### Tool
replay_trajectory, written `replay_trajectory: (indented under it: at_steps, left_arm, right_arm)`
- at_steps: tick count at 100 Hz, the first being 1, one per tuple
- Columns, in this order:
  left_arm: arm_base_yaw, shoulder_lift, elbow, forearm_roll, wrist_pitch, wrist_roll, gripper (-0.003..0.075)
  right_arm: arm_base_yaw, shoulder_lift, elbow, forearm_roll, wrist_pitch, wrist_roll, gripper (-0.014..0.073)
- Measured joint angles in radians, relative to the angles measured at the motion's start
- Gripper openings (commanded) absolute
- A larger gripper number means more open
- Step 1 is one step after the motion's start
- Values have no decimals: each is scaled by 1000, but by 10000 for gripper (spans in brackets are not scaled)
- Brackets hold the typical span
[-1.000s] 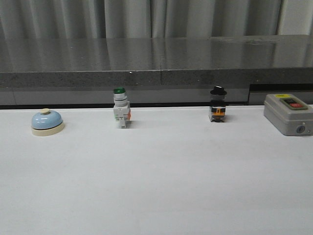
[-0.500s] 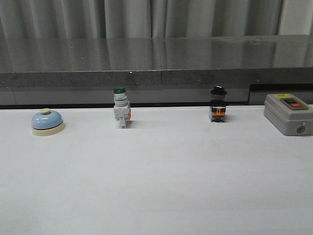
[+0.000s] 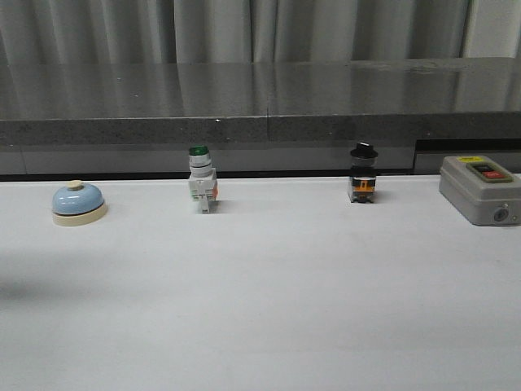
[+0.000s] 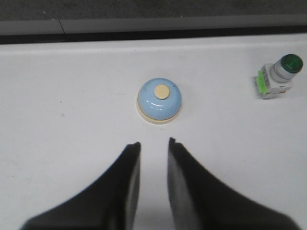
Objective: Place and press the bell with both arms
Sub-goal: 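Lower the left gripper over the blue bell and grasp its sides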
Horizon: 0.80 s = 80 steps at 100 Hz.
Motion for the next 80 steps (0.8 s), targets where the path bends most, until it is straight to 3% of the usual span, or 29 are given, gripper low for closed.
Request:
replay_trajectory:
  at_steps: [9, 14, 40, 80]
  left_arm:
    - [0, 80, -50, -2, 2, 2, 657]
    - [0, 118, -76, -9, 4, 2, 712]
    - [-28, 313, -233, -29, 47, 3, 628]
    - [-52, 566, -421, -28, 151, 6, 627]
  right_arm:
    - [0, 0, 0, 0, 0, 0, -60]
    - [0, 0, 0, 0, 0, 0, -60]
    - [0, 0, 0, 0, 0, 0, -60]
    - [0, 0, 0, 0, 0, 0, -60]
